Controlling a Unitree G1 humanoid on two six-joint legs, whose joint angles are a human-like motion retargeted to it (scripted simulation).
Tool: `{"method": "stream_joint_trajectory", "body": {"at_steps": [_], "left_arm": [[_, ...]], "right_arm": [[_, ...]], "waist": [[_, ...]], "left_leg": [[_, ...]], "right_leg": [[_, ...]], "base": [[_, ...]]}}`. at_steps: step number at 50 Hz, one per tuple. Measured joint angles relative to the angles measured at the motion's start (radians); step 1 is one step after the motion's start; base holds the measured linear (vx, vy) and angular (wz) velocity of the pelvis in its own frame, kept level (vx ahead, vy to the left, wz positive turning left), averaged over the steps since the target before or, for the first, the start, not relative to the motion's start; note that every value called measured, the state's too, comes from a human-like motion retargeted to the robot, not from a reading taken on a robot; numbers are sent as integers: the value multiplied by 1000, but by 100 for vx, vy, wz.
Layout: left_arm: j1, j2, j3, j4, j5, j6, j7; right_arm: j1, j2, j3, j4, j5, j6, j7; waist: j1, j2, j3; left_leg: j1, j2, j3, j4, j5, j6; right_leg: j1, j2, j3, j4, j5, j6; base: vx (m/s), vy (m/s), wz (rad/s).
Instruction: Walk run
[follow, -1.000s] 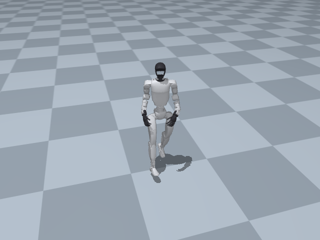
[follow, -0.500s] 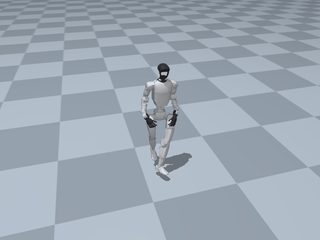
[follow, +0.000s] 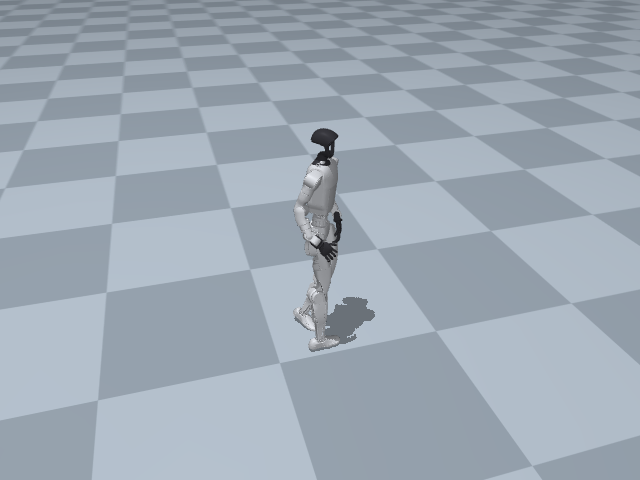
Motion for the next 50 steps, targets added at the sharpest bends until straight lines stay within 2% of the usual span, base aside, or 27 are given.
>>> {"method": "stream_joint_trajectory", "body": {"at_steps": [2,4,5,7,8,9,10,13,15,17,20,22,25,27,28,30,33,35,36,37,39,41,43,45,50], "left_arm": [[10,-12,10,-13,-3,-2,24],[24,-26,28,-16,-11,-9,50],[33,-32,40,-9,-14,-13,64],[25,-65,66,31,1,-1,82],[22,-93,75,54,3,20,79],[21,-119,78,69,-10,38,72],[23,-144,79,81,-31,55,63],[24,-106,62,27,-121,30,105],[26,-70,50,-4,-119,6,167],[30,-32,31,-23,-68,1,237],[23,-7,18,-21,30,17,323],[15,-22,28,2,47,34,328],[6,-58,46,36,29,80,311],[8,-73,59,30,29,107,324],[12,-80,68,24,31,116,342],[23,-105,88,21,17,127,390],[17,-146,126,50,-51,102,373],[18,-142,124,55,-73,127,326],[24,-135,115,55,-69,144,309],[28,-127,107,57,-62,153,289],[25,-110,97,75,-35,141,237],[11,-98,76,116,-11,149,184],[-14,-94,53,165,-27,167,135],[-38,-89,33,198,-77,176,102],[-59,-58,-23,160,-100,136,120]], "right_arm": [[-4,-14,18,-16,-10,5,-8],[-2,-28,24,-38,-44,-10,-27],[5,-29,25,-42,-72,-18,-36],[8,-18,14,-17,-89,-9,-33],[4,-13,7,9,-76,-4,-11],[-2,-11,0,34,-49,3,21],[-9,-10,-8,59,-16,11,56],[-15,-12,-3,71,11,17,103],[-3,-22,15,57,-21,13,70],[11,-15,21,56,-56,12,26],[18,15,6,89,-60,-4,22],[14,24,5,115,-52,-1,35],[10,28,15,143,-70,5,41],[7,28,27,150,-85,-1,31],[6,28,31,150,-92,-4,24],[11,32,32,150,-109,-11,7],[19,41,26,152,-121,-21,-43],[30,38,28,147,-103,-42,-75],[34,37,28,143,-93,-56,-89],[37,36,29,139,-87,-70,-105],[30,37,33,130,-91,-97,-145],[26,47,25,108,-83,-127,-192],[30,62,23,60,-50,-165,-244],[37,68,34,-9,-19,-198,-296],[57,36,56,-227,-61,-226,-390]], "waist": [[31,-20,8],[52,-24,-24],[61,-22,-35],[110,-23,-45],[123,-19,-39],[120,-21,-35],[109,-26,-32],[114,-44,-38],[135,-58,-42],[159,-67,-55],[177,-81,-72],[164,-92,-83],[148,-107,-96],[151,-127,-96],[155,-143,-95],[167,-172,-95],[187,-183,-81],[162,-123,-93],[134,-80,-98],[110,-41,-101],[80,14,-100],[71,57,-88],[65,84,-68],[24,98,-37],[-121,93,85]], "left_leg": [[-37,-63,-19,60,25,-1],[-86,-98,-46,111,83,-61],[-102,-99,-49,156,104,-114],[-161,-58,15,216,110,-308],[-169,-39,71,221,108,-420],[-185,-19,155,234,103,-458],[-205,3,252,250,96,-458],[-302,190,468,290,9,-449],[-345,280,599,291,-31,-380],[-396,323,663,277,-64,-325],[-466,370,755,233,-136,-228],[-471,408,883,177,-209,-159],[-444,396,1008,66,-277,-124],[-414,360,1032,0,-275,-116],[-394,339,1045,-26,-268,-80],[-354,273,1003,-73,-302,-80],[-357,214,841,-96,-305,-72],[-301,228,789,-140,-334,-50],[-273,235,730,-157,-346,-50],[-250,245,678,-170,-356,-54],[-229,277,620,-181,-364,-73],[-190,306,587,-214,-358,-91],[-139,316,543,-261,-347,-107],[-100,304,480,-288,-337,-117],[-52,272,367,-191,-342,-170]], "right_leg": [[-35,-69,-62,30,-32,-13],[-86,-119,-254,94,-131,-85],[-82,-131,-336,105,-162,-112],[-63,-92,-259,124,-189,-154],[-51,-100,-261,136,-204,-154],[-42,-132,-313,141,-212,-154],[-34,-176,-391,143,-217,-154],[-2,-159,-565,74,-193,-218],[29,-165,-663,42,-205,-218],[53,-161,-756,22,-228,-214],[91,-141,-866,1,-273,-207],[114,-126,-949,-11,-300,-194],[145,-96,-1056,-20,-324,-162],[163,-89,-1099,-8,-323,-128],[172,-96,-1120,3,-314,-110],[186,-113,-1159,38,-262,-68],[196,-150,-1145,159,-28,-9],[158,-149,-1145,308,153,-80],[114,-122,-1106,404,214,-154],[68,-88,-1046,493,239,-202],[-42,-4,-863,630,138,-207],[-144,36,-767,701,37,-249],[-243,-10,-803,728,-48,-331],[-350,-71,-834,727,-112,-385],[-597,-116,-785,629,-187,-236]], "base": [[13,27,205],[20,14,218],[19,-4,234],[8,14,234],[9,45,271],[8,57,315],[-2,26,343],[-6,-14,287],[2,-8,241],[20,4,266],[28,8,291],[36,12,296],[40,7,257],[52,4,199],[73,13,169],[63,5,135],[89,16,110],[89,16,196],[90,11,231],[109,7,215],[92,1,169],[73,-4,145],[91,-10,155],[68,-19,207],[104,-41,202]]}}
